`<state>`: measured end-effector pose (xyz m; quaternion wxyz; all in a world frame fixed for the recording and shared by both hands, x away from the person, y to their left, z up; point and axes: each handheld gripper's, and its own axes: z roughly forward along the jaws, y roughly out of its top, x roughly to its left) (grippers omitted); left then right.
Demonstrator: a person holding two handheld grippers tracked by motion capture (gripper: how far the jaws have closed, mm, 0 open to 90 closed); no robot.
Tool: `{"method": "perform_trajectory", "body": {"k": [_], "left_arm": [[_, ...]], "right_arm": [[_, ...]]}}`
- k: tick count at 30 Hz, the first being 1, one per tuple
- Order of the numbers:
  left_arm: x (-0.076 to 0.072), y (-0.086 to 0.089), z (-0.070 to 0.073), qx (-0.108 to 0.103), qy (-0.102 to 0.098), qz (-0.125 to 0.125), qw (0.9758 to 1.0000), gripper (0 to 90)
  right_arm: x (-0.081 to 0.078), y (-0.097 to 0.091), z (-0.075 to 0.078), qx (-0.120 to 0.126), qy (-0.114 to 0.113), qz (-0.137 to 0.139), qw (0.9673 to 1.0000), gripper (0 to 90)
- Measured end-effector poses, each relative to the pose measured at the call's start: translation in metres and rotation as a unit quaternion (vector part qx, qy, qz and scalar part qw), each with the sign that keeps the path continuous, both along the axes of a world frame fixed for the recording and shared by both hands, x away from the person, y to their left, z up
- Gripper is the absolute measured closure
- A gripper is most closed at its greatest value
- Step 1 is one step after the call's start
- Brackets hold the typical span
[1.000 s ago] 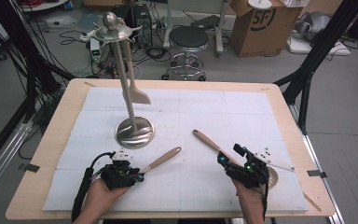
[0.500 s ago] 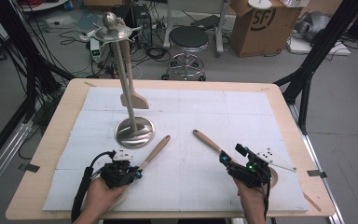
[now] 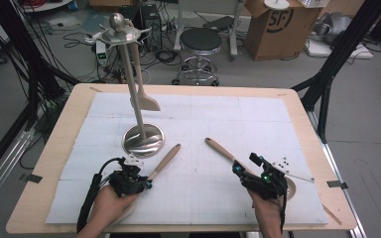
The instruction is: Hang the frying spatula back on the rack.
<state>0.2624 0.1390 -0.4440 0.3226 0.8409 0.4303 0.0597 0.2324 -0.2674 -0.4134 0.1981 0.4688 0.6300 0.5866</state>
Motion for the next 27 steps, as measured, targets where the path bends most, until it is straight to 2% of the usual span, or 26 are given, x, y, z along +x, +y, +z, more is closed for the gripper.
{"method": "perform_trajectory", "body": {"k": [5, 10, 14, 15, 17, 19, 23, 26, 27], "left_arm": [[0.001, 0.002, -0.001, -0.009, 0.005, 0.005, 0.9999, 77.2], [-0.001, 0.004, -0.002, -0.016, -0.005, 0.006, 0.9998, 78.3], [-0.001, 0.013, -0.003, -0.059, -0.009, 0.012, 0.9981, 78.5], [0.000, 0.016, -0.002, -0.080, -0.006, 0.015, 0.9966, 78.6], [0.002, 0.022, 0.000, -0.132, 0.001, 0.020, 0.9910, 78.6], [0.004, 0.027, 0.003, -0.170, 0.007, 0.014, 0.9853, 78.5], [0.001, 0.030, 0.010, -0.214, -0.002, 0.009, 0.9769, 78.5], [-0.002, 0.034, 0.017, -0.254, -0.009, 0.008, 0.9672, 78.5], [-0.004, 0.035, 0.020, -0.261, -0.013, 0.006, 0.9653, 78.5]], "right_arm": [[0.000, 0.002, 0.000, 0.001, 0.002, 0.001, 1.0000, 22.5], [0.001, 0.003, 0.000, 0.000, 0.000, 0.000, 1.0000, 22.5], [0.000, -0.002, 0.001, 0.003, -0.002, -0.005, 1.0000, 22.5], [0.000, -0.003, 0.000, 0.003, -0.002, -0.007, 1.0000, 22.5], [0.000, -0.005, 0.000, 0.004, 0.001, -0.010, 0.9999, 22.5], [-0.001, -0.006, -0.001, 0.004, 0.000, -0.011, 0.9999, 22.5], [-0.003, -0.008, 0.001, 0.005, -0.005, -0.014, 0.9999, 22.5], [-0.003, -0.008, 0.001, 0.006, -0.003, -0.016, 0.9999, 22.5], [-0.003, -0.008, 0.001, 0.004, -0.004, -0.015, 0.9999, 22.5]]}}
